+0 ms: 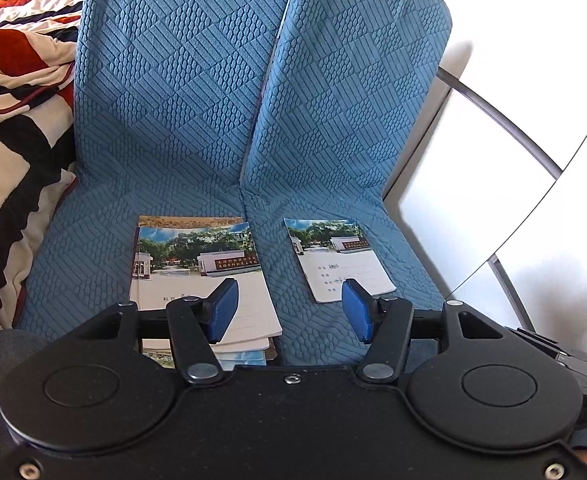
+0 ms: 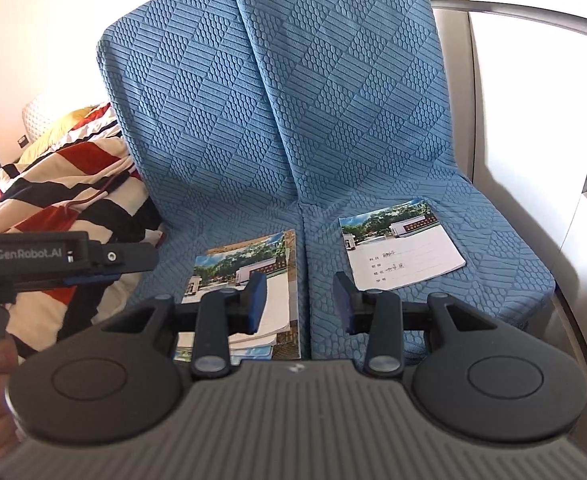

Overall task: Organize objects
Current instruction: 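Raise both open tools and move toward the lone postcard on the seat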

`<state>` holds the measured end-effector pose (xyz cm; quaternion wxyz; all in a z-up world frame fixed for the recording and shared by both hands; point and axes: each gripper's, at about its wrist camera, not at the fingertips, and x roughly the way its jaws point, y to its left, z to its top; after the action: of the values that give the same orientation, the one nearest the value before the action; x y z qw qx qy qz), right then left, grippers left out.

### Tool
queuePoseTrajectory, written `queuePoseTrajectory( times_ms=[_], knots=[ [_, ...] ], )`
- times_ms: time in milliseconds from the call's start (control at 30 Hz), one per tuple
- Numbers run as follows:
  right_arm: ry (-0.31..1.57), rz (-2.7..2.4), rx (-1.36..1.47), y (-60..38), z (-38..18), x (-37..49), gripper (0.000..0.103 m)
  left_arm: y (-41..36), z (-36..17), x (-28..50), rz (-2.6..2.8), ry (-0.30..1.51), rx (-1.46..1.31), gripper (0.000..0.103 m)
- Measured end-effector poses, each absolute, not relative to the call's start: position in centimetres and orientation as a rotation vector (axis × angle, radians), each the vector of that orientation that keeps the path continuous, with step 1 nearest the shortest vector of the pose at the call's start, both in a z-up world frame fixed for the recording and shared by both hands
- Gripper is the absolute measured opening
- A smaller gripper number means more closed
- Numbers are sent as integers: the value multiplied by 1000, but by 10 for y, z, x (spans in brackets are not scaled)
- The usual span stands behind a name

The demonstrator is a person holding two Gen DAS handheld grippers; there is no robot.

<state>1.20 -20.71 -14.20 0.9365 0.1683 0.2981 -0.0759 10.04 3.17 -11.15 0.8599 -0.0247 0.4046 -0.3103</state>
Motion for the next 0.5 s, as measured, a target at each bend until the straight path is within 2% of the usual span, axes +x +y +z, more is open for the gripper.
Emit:
queuePoseTrajectory(
  times_ms=[367, 500],
  knots=[
    [609, -186, 343, -224, -144, 8, 44, 19, -114, 98, -666, 854, -49, 57],
    [600, -220, 345, -233, -145, 4, 56, 11, -115, 98, -675, 857, -51, 61]
  ],
)
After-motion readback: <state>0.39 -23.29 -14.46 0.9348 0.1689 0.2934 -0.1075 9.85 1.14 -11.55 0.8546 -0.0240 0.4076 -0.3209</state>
